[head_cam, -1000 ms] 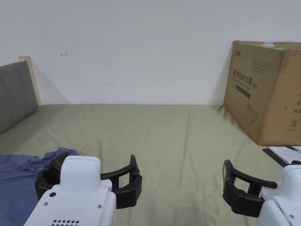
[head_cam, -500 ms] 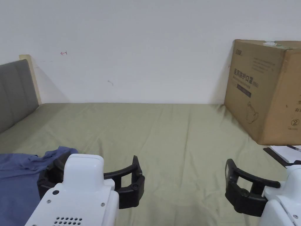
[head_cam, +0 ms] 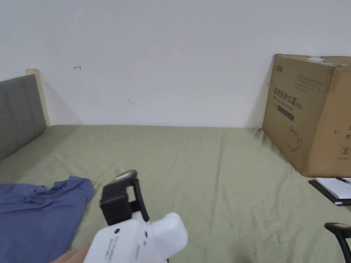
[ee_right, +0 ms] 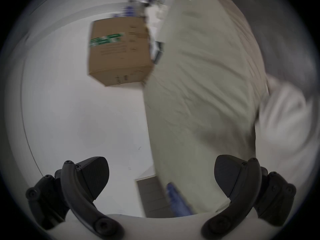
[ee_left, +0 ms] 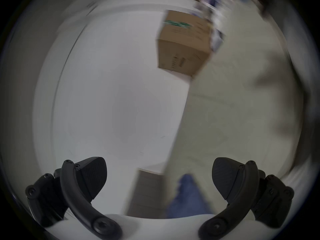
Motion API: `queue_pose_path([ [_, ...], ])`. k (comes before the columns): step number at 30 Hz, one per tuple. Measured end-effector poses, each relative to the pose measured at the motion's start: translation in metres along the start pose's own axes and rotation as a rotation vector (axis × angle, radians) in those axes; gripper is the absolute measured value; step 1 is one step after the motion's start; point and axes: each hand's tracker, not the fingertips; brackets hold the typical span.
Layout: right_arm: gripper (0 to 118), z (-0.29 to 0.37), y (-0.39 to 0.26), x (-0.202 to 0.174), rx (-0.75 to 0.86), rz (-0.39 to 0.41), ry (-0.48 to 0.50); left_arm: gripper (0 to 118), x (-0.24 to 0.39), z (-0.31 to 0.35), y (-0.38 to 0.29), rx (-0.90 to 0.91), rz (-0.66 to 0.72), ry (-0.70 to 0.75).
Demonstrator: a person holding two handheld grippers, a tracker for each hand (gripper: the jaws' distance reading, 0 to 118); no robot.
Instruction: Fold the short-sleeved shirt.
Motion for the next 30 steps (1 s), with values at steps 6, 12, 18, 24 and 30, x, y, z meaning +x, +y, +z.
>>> queue_pose_path([
  [6,118,0.026,-0.069,-0.066,0.498,1.432,0.16,118,-0.052,-0.002,-0.041,0.066,1.254,-0.057],
  [12,118,0.029,-0.095,-0.061,0.51,1.508,0.154,118,-0.042,0.011,-0.048,0.136,1.051,0.211],
  [18,118,0.027,-0.094,-0.055,0.475,1.465,0.2,118,-0.039,0.017,-0.045,0.143,0.927,0.213],
  [24,118,0.028,-0.098,-0.055,0.439,1.482,0.253,118,-0.038,0.018,-0.043,0.152,0.92,0.197],
  [30,118,0.027,-0.098,-0.055,0.429,1.456,0.241,118,-0.037,0.017,-0.044,0.129,0.917,0.169],
])
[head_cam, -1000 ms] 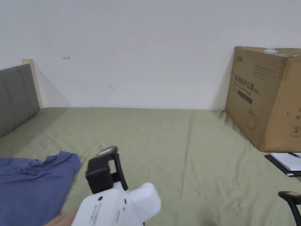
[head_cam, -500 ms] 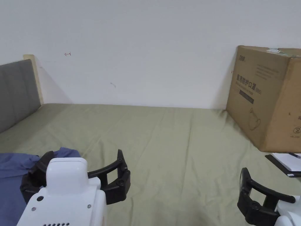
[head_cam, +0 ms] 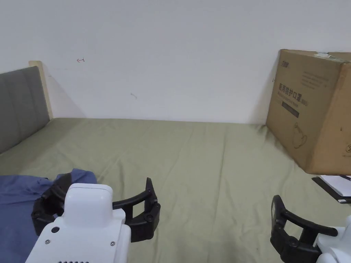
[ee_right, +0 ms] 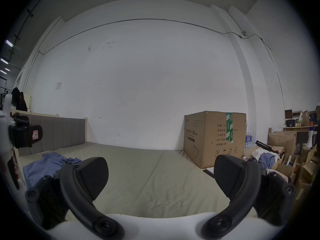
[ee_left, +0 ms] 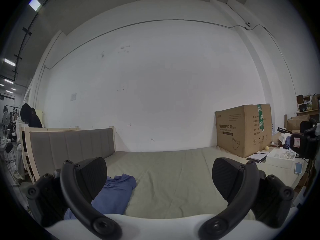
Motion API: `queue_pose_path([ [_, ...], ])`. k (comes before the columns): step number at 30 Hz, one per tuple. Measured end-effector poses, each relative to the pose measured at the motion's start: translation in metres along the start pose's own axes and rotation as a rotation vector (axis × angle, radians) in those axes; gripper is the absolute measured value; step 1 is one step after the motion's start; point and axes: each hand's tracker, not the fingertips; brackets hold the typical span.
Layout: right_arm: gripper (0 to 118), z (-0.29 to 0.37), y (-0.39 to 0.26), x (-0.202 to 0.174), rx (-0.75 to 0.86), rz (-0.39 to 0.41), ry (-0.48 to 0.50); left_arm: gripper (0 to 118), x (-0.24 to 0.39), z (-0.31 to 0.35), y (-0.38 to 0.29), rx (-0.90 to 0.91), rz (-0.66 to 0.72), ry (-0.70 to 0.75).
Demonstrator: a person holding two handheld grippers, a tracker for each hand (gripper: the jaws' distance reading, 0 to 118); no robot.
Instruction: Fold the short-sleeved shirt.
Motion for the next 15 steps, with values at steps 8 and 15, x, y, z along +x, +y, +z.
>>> queue_pose_path([
  [8,118,-0.0025,0.0012,0.0001,-0.023,-0.002,-0.004,118,0.0051,-0.0005,-0.0002,-0.009,-0.013,-0.021],
  [15,118,-0.0015,0.0038,-0.0003,-0.019,0.006,-0.008,118,0.0102,-0.0021,0.0014,-0.028,-0.049,-0.041],
])
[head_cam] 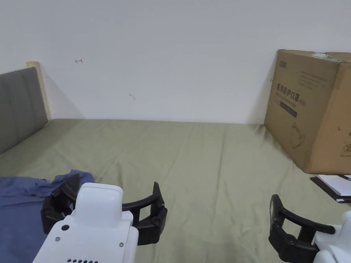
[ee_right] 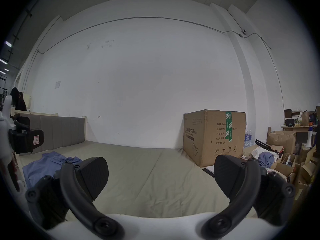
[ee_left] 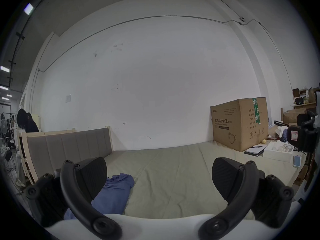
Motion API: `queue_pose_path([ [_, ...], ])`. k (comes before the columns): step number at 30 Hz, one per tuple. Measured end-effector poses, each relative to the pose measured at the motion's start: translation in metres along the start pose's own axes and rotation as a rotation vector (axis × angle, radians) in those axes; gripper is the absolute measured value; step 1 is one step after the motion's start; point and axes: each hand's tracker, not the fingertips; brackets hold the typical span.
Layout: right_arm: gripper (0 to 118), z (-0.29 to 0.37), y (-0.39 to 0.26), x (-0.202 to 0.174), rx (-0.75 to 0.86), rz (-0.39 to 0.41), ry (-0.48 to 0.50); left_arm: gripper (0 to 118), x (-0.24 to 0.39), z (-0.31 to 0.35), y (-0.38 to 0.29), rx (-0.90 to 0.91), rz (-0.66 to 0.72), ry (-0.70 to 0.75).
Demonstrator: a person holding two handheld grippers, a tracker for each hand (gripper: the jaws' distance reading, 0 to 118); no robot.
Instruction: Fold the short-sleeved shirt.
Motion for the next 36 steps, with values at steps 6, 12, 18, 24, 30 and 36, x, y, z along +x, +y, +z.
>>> queue_pose_path([
  [6,103,0.001,0.001,0.001,0.003,-0.007,-0.003,117,0.001,0.001,0.001,0.003,0.02,-0.017],
  [12,0,0.0,0.0,-0.003,-0.01,0.018,-0.041,0,0.002,0.004,0.001,0.02,-0.017,0.014],
  [18,0,-0.003,-0.001,0.008,-0.013,-0.029,-0.078,0,0.001,0.001,-0.001,0.026,-0.015,-0.033],
  [24,0,-0.007,-0.003,0.015,-0.05,-0.065,-0.084,0,0.005,0.0,-0.001,0.008,-0.009,-0.023],
  [30,0,-0.02,0.0,-0.012,-0.049,-0.039,-0.001,0,-0.024,0.009,0.004,-0.024,0.005,0.039],
  [36,0,-0.048,0.013,-0.102,-0.036,-0.046,0.297,0,-0.108,0.05,0.014,-0.038,-0.074,0.387],
])
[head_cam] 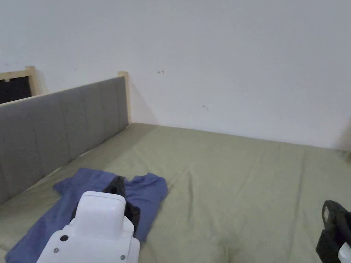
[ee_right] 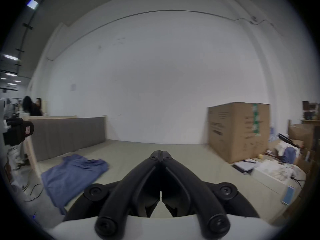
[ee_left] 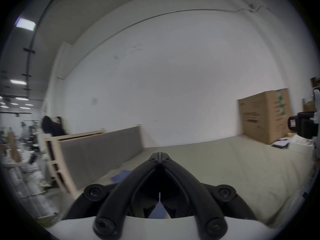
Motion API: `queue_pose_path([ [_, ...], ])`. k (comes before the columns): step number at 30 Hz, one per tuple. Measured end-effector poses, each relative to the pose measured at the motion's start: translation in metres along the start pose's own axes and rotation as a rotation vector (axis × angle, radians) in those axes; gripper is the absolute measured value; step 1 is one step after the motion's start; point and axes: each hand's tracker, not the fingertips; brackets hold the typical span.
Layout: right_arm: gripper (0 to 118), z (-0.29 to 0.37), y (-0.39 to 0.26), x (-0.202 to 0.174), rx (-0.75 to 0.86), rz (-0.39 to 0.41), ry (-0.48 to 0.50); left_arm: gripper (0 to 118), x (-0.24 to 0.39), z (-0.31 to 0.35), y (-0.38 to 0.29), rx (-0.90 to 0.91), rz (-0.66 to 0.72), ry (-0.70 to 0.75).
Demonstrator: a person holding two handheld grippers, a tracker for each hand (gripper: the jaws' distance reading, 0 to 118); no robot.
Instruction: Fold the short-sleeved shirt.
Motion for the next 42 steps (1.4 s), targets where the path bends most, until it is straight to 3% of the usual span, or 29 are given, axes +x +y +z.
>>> queue_pose_path([
  [3,0,-0.012,0.007,-0.034,0.027,-0.013,0.14,0,-0.036,0.009,0.0,-0.006,-0.011,0.103],
  [6,0,-0.023,0.01,-0.053,0.009,-0.06,0.204,0,-0.054,0.013,-0.003,-0.031,-0.009,0.135],
  [12,0,-0.034,0.006,-0.043,-0.048,-0.096,0.215,0,-0.053,-0.008,-0.021,-0.106,0.038,0.186],
  [16,0,-0.036,0.003,-0.017,-0.086,-0.092,0.15,0,-0.052,-0.067,-0.022,-0.179,0.124,0.082],
  [19,0,-0.043,-0.001,0.003,-0.156,-0.089,0.112,0,-0.06,-0.155,-0.034,-0.394,0.275,-0.085],
  [22,0,-0.05,-0.01,0.023,-0.25,-0.078,0.113,0,-0.055,-0.263,-0.078,-0.838,0.326,-0.198],
  [23,0,-0.051,-0.014,0.029,-0.275,-0.061,0.102,10,-0.056,-0.303,-0.109,-0.956,0.352,-0.244],
  [24,0,-0.051,-0.017,0.033,-0.29,-0.043,0.091,37,-0.054,-0.326,-0.126,-1.027,0.371,-0.27],
  [26,0,-0.052,-0.026,0.04,-0.322,0.001,0.057,117,-0.048,-0.376,-0.17,-1.189,0.384,-0.325],
  [31,0,-0.059,-0.047,0.051,-0.384,0.035,0.007,111,-0.031,-0.423,-0.231,-1.167,0.135,-0.147],
  [34,0,-0.07,-0.058,0.053,-0.445,0.02,0.007,111,-0.024,-0.44,-0.265,-1.238,0.062,-0.147],
  [36,0,-0.076,-0.065,0.051,-0.468,0.017,0.015,112,-0.022,-0.418,-0.263,-1.324,0.087,-0.174],
  [39,0,-0.082,-0.071,0.045,-0.49,0.016,0.036,118,-0.045,-0.426,-0.284,-1.214,0.208,-0.162],
  [42,0,-0.085,-0.075,0.039,-0.502,0.0,0.072,118,-0.043,-0.417,-0.283,-1.208,0.164,-0.155],
])
